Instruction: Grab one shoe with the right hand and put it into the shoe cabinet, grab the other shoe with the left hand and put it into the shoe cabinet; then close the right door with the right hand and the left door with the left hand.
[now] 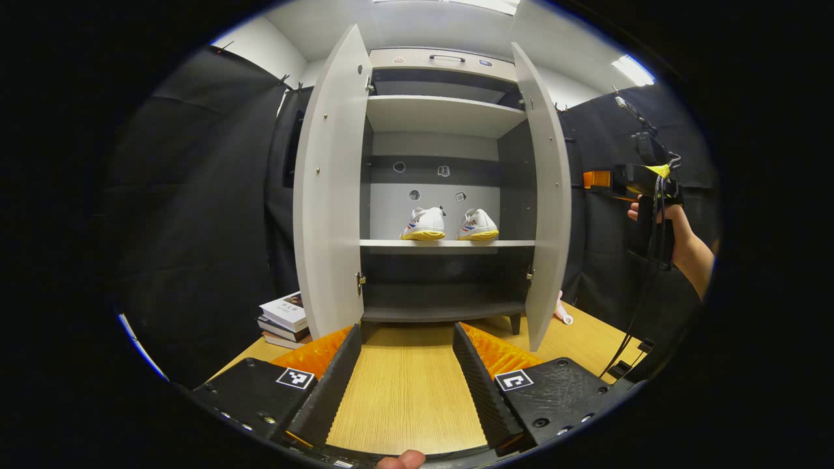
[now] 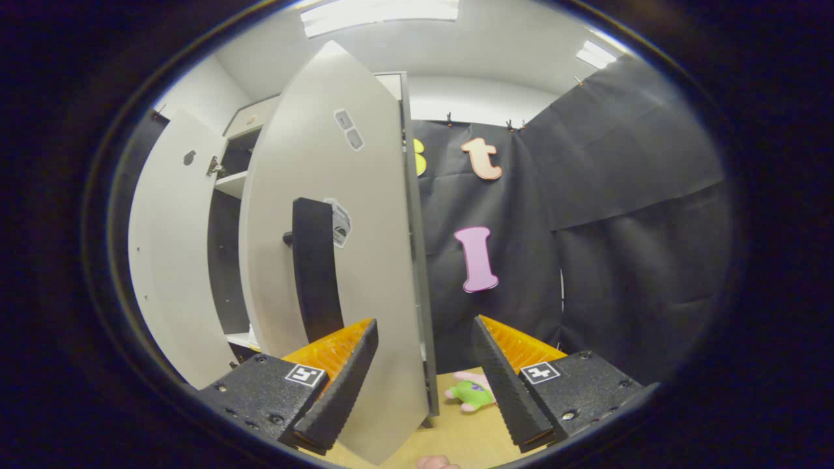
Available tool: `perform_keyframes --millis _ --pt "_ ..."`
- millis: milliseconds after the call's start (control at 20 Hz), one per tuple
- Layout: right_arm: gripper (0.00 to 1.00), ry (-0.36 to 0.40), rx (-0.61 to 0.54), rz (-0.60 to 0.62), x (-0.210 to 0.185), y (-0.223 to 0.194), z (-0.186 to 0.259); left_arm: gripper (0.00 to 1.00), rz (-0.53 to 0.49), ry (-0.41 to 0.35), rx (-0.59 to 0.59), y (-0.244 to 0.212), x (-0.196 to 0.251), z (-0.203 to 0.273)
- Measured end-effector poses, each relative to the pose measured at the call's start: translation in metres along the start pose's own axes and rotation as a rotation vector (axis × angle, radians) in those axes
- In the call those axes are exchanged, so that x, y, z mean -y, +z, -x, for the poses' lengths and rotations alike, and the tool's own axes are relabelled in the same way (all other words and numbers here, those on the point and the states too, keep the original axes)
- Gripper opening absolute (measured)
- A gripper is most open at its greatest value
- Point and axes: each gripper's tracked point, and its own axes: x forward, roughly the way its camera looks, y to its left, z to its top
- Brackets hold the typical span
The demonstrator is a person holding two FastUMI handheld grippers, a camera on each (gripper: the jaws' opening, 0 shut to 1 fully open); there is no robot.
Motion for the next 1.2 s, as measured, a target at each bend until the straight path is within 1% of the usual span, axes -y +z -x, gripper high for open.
perform_keyframes --millis 200,250,300,350,450,500,550,600,700,750,800,900,1050,1200 --pt "0.95 0.08 -0.039 0.037 -0.049 -0.014 -0.024 0.85 0.005 0.032 0.004 -0.001 -0.011 0.005" --pt "0.93 0.09 -0.046 0.039 -0.056 -0.016 -0.028 0.85 0.006 0.041 0.003 -0.003 -0.013 0.006" --pt "0.97 0.095 -0.044 0.042 -0.061 -0.014 -0.029 0.85 0.007 0.051 0.001 -0.003 -0.017 0.007" --pt "0.97 0.097 -0.032 0.045 -0.064 -0.011 -0.027 0.85 0.01 0.063 -0.002 -0.005 -0.022 0.008" --pt "0.97 0.092 -0.001 0.075 -0.063 -0.004 -0.012 0.85 0.02 0.09 -0.001 -0.005 -0.032 0.011" --pt "0.94 0.091 0.01 0.092 -0.062 -0.003 -0.001 0.85 0.028 0.103 -0.003 -0.007 -0.037 0.012" --pt "0.97 0.096 0.016 0.106 -0.062 -0.006 0.011 0.85 0.033 0.118 -0.005 -0.009 -0.044 0.014" --pt "0.97 0.105 0.017 0.112 -0.064 -0.01 0.026 0.85 0.027 0.137 -0.003 -0.009 -0.053 0.014" --pt "0.96 0.119 0.006 0.113 -0.067 -0.023 0.055 0.85 0.019 0.2 -0.005 -0.01 -0.077 0.014" --pt "0.93 0.128 -0.001 0.106 -0.069 -0.031 0.068 0.85 0.03 0.22 -0.008 -0.011 -0.086 0.014" --pt "0.97 0.136 -0.009 0.1 -0.072 -0.037 0.078 0.85 0.042 0.236 -0.011 -0.011 -0.097 0.013" --pt "0.97 0.15 -0.031 0.087 -0.078 -0.051 0.096 0.85 0.054 0.288 -0.016 -0.009 -0.122 0.012" --pt "0.97 0.168 -0.053 0.08 -0.083 -0.068 0.117 0.85 0.038 0.381 0.018 0.005 -0.169 0.006" --pt "0.97 0.165 -0.082 0.114 -0.082 -0.086 0.133 0.85 0.023 0.415 0.047 0.032 -0.21 -0.011"
